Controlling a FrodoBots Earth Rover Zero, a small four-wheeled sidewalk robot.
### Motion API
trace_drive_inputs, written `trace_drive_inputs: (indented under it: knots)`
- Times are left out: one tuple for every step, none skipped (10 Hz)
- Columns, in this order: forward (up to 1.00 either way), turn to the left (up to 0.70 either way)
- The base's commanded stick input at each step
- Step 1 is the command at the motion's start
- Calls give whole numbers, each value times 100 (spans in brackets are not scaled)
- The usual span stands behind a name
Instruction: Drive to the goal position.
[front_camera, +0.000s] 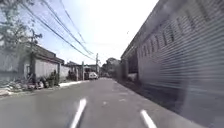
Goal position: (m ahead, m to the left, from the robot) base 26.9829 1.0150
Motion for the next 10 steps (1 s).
trace_drive_inputs:
  knots:
    - [94,0]
    - [94,0]
    - [94,0]
    - [94,0]
    - [94,0]
    - [94,0]
    - [94,0]
    - [94,0]
    - [94,0]
    - [94,0]
